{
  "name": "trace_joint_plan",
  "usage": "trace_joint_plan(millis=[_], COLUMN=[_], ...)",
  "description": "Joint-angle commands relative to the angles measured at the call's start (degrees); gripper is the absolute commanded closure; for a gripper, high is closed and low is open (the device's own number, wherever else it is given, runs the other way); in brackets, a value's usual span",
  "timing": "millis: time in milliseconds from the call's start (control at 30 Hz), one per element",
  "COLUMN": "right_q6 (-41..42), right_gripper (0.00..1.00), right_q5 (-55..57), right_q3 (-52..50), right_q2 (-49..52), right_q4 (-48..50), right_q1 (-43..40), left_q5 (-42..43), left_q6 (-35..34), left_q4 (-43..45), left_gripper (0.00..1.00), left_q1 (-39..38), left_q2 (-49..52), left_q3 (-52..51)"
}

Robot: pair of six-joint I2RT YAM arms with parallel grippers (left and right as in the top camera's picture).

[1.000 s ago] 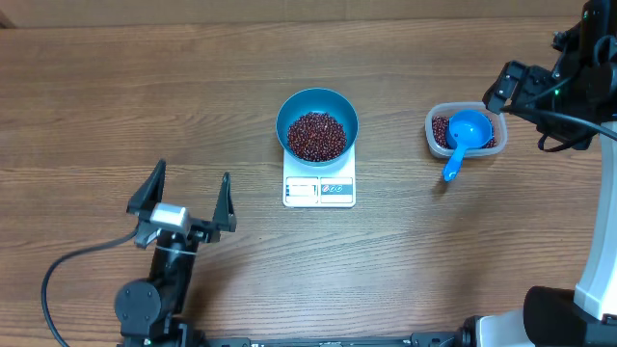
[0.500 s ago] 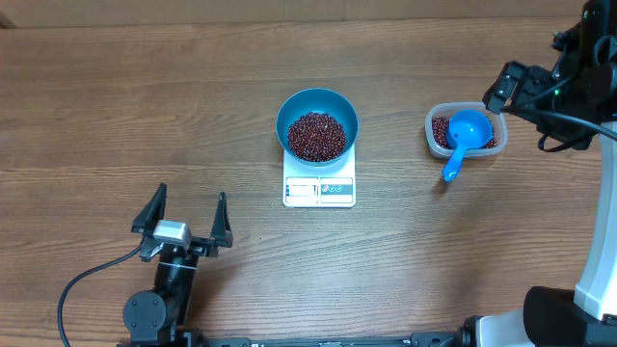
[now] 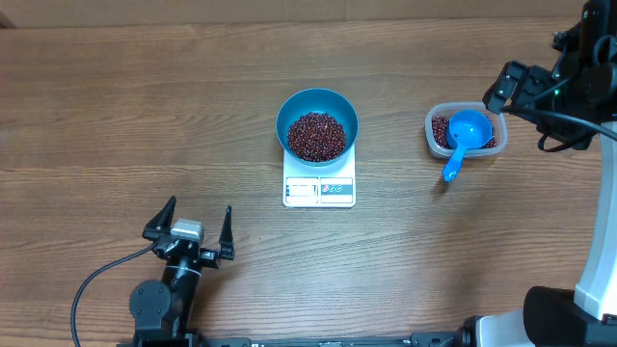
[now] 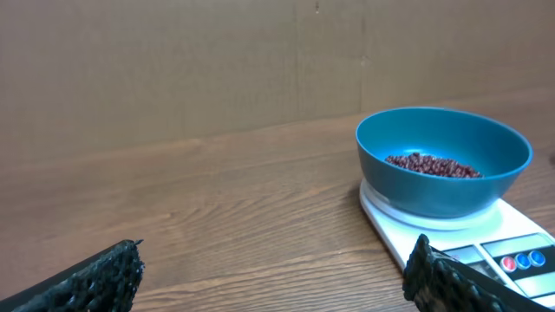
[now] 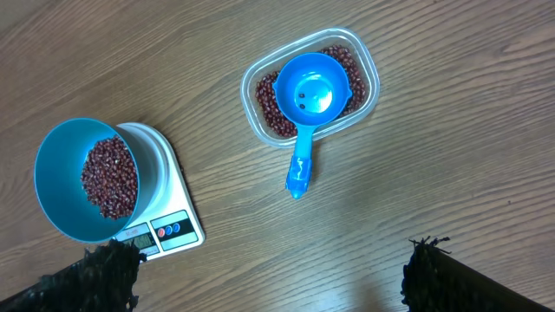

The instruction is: Scoop item into bowl and weigh 150g on scale

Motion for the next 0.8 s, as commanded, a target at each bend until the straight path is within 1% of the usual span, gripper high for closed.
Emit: trace_joint_plan(millis=[0, 100, 200, 300, 500, 767], right_q6=[-0.2, -0.2, -0.2, -0.2, -0.2, -0.2], right_gripper=[0.0, 0.0, 0.0, 0.0, 0.0, 0.0], right_q5=[0.5, 0.5, 0.5, 0.5, 0.5, 0.5], right_q3=[1.0, 1.0, 1.0, 1.0, 1.0, 1.0], right_q2=[-0.2, -0.2, -0.2, -0.2, -0.2, -0.2], right_q4=[0.2, 0.2, 0.2, 0.2, 0.2, 0.2], right_q1=[0.0, 0.0, 0.0, 0.0, 0.0, 0.0], left_q5=[0.6, 0.2, -0.4, -4.2, -6.4, -6.4], left_q6=[4.7, 3.0, -0.3, -3.6, -3.1, -3.1], left_q4=[-0.3, -0.3, -0.4, -0.8, -0.8, -0.8], left_gripper=[0.0, 0.0, 0.01, 0.01, 0.0, 0.01], left_q1=[0.4, 0.4, 0.4, 0.4, 0.4, 0.4], left_q2=[-0.7, -0.7, -0.7, -0.7, -0.7, -0.6], left_q3=[-0.2, -0.2, -0.2, -0.2, -0.2, -0.2])
